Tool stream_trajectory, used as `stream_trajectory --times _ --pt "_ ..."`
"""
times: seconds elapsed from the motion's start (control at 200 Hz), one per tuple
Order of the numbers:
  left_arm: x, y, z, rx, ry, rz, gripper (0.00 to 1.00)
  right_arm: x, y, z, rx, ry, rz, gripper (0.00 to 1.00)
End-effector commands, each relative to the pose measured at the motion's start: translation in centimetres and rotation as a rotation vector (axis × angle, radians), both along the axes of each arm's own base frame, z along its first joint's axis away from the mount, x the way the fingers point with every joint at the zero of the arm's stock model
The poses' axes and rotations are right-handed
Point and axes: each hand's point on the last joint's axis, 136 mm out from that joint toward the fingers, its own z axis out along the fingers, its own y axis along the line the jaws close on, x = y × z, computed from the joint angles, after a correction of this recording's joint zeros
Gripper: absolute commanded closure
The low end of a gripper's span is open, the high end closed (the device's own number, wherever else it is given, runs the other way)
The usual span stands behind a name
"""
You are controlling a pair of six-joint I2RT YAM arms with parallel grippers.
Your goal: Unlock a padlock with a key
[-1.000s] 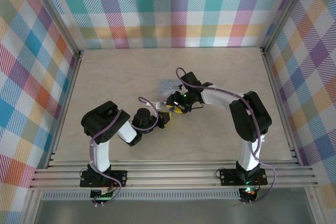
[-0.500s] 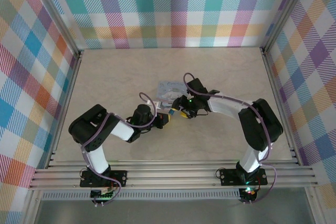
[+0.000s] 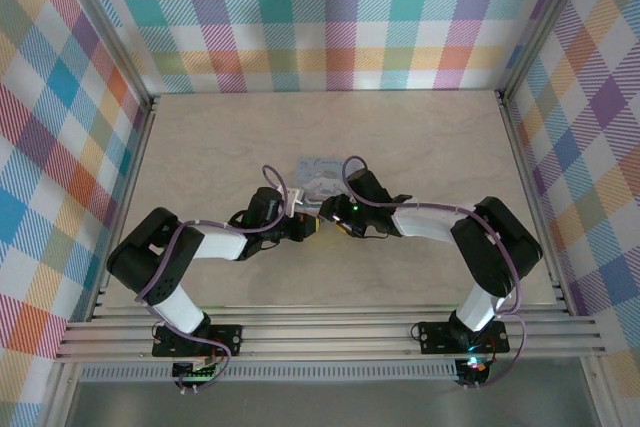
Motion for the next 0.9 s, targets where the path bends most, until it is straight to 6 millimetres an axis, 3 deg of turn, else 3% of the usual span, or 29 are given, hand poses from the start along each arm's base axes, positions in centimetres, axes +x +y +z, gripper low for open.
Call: stream_trajectory --times 0.0,0.23,0.475,0.815,0.895 --pt "0.1 -0.6 1.7 -0.024 -0.021 -0.046 1.00 0.5 0.5 0.7 0.067 -0.016 -0.060 0.43" --pt "0.6 -0.8 1.9 -0.055 -0.023 -0.031 1.00 -0.2 0.7 -0.3 0.059 0.080 -0.090 0.42" --pt "1.3 -1.3 2.1 -0.115 -0.019 -0.004 1.00 0.1 1.3 -0.3 0.058 0.072 -0.085 0.42" --pt "0.8 -1.4 2.7 -0.134 -0.019 -0.017 1.00 0.4 2.1 -1.4 0.048 0.077 -0.044 0.43" --pt "0.8 -1.1 2.7 -0.120 -0.019 -0.011 1.00 0.5 1.7 -0.8 0.012 0.056 -0.035 0.43"
